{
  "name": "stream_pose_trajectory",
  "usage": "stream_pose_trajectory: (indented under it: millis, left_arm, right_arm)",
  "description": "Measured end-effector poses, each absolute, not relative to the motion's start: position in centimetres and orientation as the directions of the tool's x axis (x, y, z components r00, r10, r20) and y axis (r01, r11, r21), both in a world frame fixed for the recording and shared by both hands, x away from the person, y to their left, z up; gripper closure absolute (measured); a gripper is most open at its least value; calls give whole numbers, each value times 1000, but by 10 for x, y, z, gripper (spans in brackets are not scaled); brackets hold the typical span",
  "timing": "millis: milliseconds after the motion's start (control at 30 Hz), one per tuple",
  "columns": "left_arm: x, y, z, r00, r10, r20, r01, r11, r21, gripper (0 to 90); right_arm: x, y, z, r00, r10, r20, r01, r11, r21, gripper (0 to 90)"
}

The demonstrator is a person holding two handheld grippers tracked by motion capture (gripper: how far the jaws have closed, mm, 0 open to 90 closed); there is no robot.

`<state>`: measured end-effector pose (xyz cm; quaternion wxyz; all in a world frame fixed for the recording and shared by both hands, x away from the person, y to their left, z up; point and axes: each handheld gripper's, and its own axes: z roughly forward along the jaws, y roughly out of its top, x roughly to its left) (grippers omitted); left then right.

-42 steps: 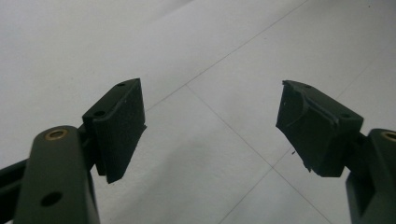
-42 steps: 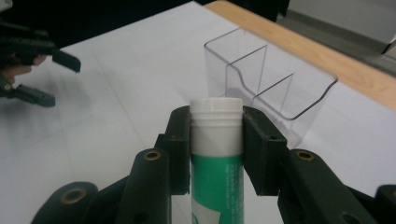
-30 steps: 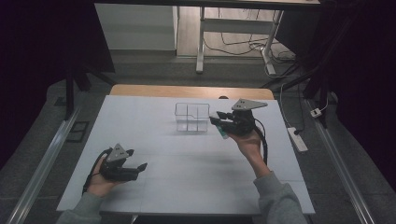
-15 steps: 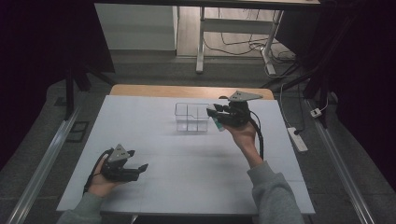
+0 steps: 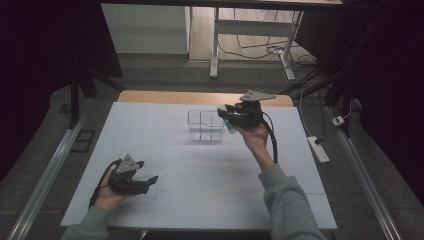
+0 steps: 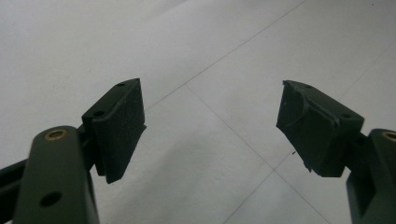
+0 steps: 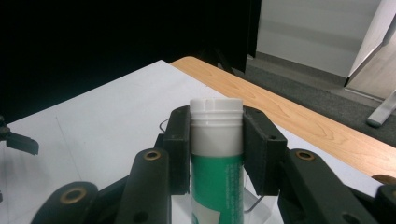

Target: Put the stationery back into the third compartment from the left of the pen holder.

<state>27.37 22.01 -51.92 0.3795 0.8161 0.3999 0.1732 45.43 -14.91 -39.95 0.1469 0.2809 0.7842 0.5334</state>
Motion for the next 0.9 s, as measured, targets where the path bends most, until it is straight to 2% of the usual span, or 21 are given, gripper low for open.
stream_pose_trajectory:
  millis: [900]
  left_arm:
    - [276,222,-521,623,782,-23,523,-395,755,234]
  right_arm:
    - [491,-124,-402,-761,638,115,326,223,919,645]
